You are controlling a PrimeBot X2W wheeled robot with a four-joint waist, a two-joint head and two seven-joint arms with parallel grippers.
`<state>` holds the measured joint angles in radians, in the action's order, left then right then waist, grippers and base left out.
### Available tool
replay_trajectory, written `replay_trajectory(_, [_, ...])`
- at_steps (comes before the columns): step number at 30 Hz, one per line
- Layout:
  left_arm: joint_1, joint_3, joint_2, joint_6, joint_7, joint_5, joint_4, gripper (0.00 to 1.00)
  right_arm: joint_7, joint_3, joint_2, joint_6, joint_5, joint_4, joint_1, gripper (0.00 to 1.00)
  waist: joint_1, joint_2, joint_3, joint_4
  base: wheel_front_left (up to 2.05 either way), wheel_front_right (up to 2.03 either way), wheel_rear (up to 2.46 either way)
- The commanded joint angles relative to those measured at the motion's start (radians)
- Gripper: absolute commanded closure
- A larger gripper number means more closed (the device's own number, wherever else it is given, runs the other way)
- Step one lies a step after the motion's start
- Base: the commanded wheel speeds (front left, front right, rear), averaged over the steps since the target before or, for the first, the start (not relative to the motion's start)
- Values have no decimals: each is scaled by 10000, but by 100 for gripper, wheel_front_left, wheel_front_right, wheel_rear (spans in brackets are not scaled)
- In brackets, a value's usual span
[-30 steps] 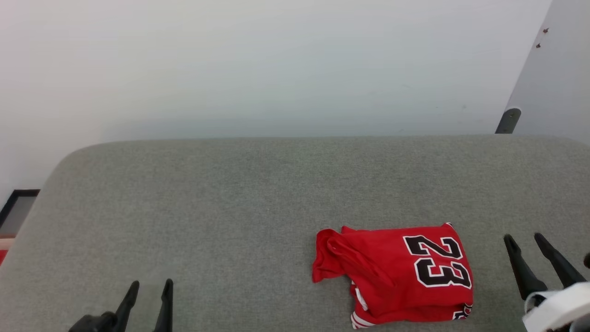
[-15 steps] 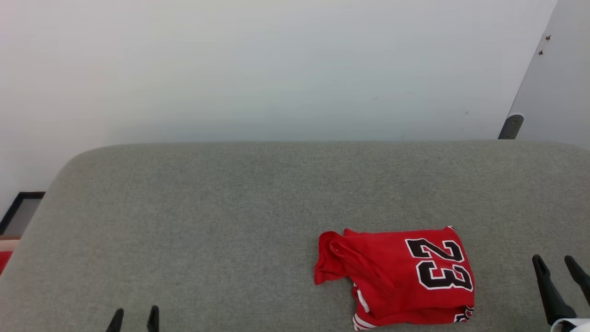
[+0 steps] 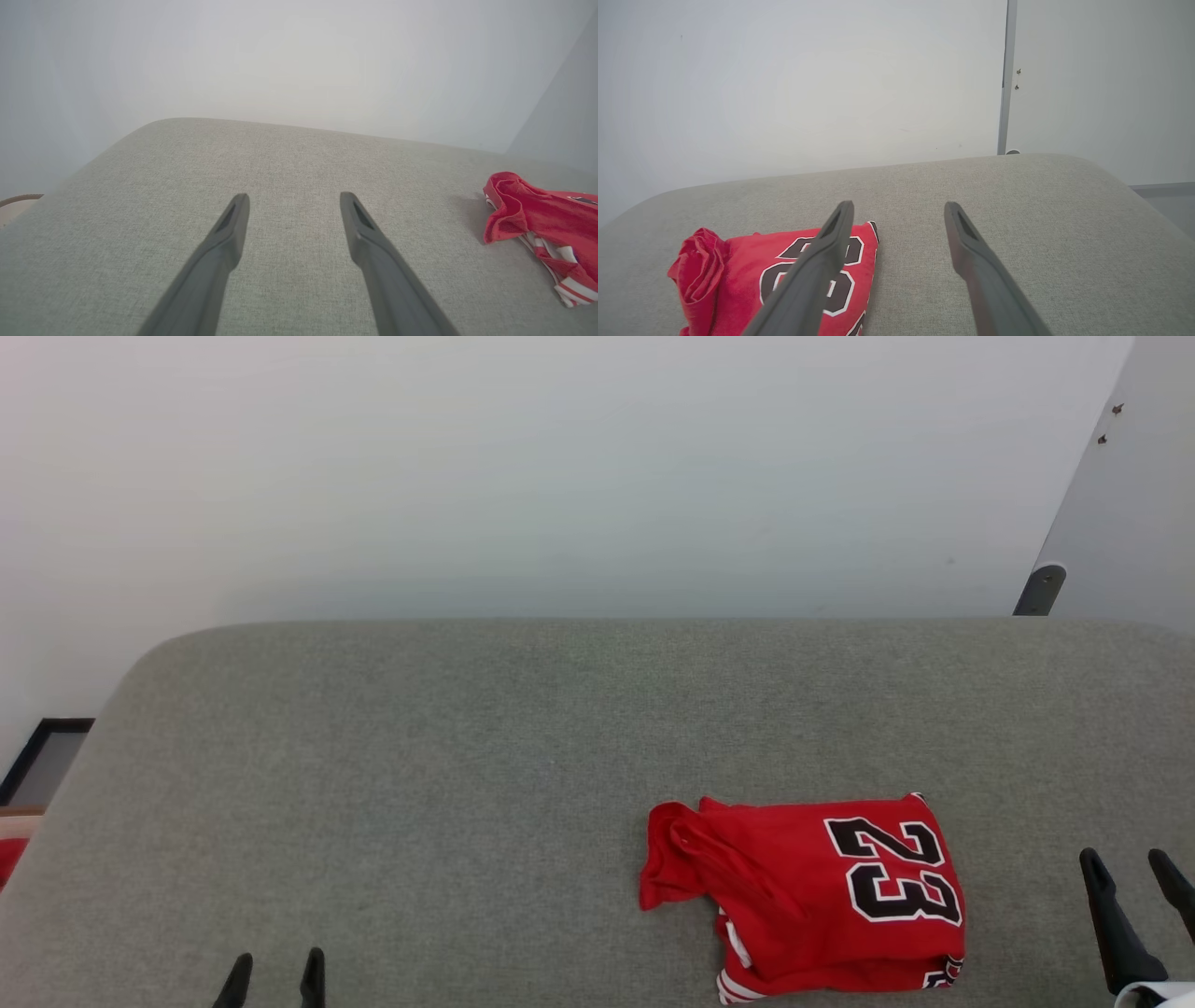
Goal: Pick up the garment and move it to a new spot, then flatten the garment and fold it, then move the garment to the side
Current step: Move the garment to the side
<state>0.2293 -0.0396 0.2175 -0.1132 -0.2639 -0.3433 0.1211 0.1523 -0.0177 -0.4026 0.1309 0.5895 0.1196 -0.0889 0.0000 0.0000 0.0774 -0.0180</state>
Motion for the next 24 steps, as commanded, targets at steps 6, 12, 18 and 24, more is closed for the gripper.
replay_trajectory(6, [-103, 6, -13, 89, 3, 85, -78, 0, -156, 282, 253, -4, -382, -164, -168, 0, 0, 0, -23, -21, 0, 0, 0])
replay_trajectory(12, [-111, 11, -49, 102, 3, 48, -91, 0, -354, 342, 343, -4, -435, -275, -242, 0, 0, 0, -28, -66, 0, 0, 0])
replay_trajectory(18, [-141, 2, -141, 92, 3, -43, -89, 0, -1126, -465, 124, -4, -187, -494, 635, 0, 0, 0, -141, -63, 0, 0, 0])
replay_trajectory(24, [-377, 192, -259, 12, 3, -21, 55, 0, -3838, -1887, -556, -4, 48, 160, 1958, 0, 0, 0, -290, -315, 0, 0, 0])
